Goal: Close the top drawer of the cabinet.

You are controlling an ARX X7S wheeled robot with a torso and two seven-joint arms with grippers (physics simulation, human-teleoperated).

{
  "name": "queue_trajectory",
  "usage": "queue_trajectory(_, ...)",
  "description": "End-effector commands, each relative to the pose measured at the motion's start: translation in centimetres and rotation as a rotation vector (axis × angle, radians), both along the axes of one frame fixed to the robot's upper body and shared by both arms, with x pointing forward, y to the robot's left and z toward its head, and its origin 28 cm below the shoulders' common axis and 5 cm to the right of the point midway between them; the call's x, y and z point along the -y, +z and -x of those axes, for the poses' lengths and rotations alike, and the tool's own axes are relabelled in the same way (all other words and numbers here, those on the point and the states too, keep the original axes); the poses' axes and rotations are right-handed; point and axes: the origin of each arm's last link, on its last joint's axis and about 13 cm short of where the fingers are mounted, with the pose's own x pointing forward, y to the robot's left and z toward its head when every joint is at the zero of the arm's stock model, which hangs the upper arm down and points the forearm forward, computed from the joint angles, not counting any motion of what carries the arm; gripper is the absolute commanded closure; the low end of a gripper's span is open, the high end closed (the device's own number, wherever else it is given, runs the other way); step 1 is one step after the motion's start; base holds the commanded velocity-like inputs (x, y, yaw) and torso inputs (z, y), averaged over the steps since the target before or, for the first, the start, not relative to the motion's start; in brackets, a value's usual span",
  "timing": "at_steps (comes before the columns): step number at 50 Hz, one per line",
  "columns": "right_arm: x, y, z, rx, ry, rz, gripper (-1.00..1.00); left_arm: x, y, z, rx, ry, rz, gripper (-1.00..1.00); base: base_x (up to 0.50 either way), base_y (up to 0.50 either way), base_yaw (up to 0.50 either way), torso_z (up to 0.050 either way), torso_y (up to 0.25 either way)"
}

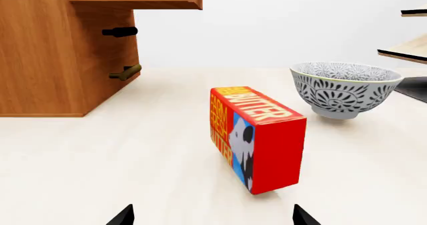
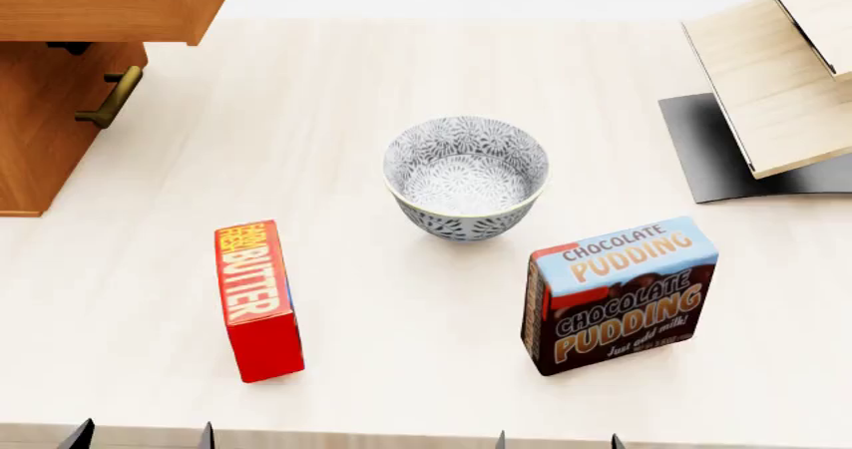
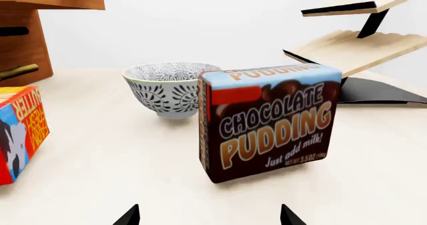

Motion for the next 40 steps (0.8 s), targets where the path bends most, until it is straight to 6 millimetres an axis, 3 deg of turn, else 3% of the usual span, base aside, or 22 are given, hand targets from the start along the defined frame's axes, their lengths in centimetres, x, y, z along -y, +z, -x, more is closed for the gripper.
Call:
queue_trajectory(1,-0.1,0.0,0.0,0.000,0.000,0.000,-1.00,0.0,0.0,0.1,0.000,0.000,0.000,-1.00,0.00,0.00,0.00,0.000,0.000)
queue_trajectory(29,-0.1,0.5,0.3,0.032,0.001,-0.006,-1.00,-0.3,1.2,0.5,0.084,0.014,0.065,-1.00,0.00,0.00,0.00,0.000,0.000)
queue_trajectory(33,0.1,2.4,0.5,0.072,-0.012,-0.060,-1.00,-0.1,2.0,0.7,0.118,-0.006,0.042,-1.00,0.00,0.00,0.00,0.000,0.000)
queue_trajectory(40,-0.2,9.3,2.1,0.253,0.023,-0.062,-1.00,0.1,7.2,1.9,0.244,-0.019,0.032,-1.00,0.00,0.00,0.00,0.000,0.000)
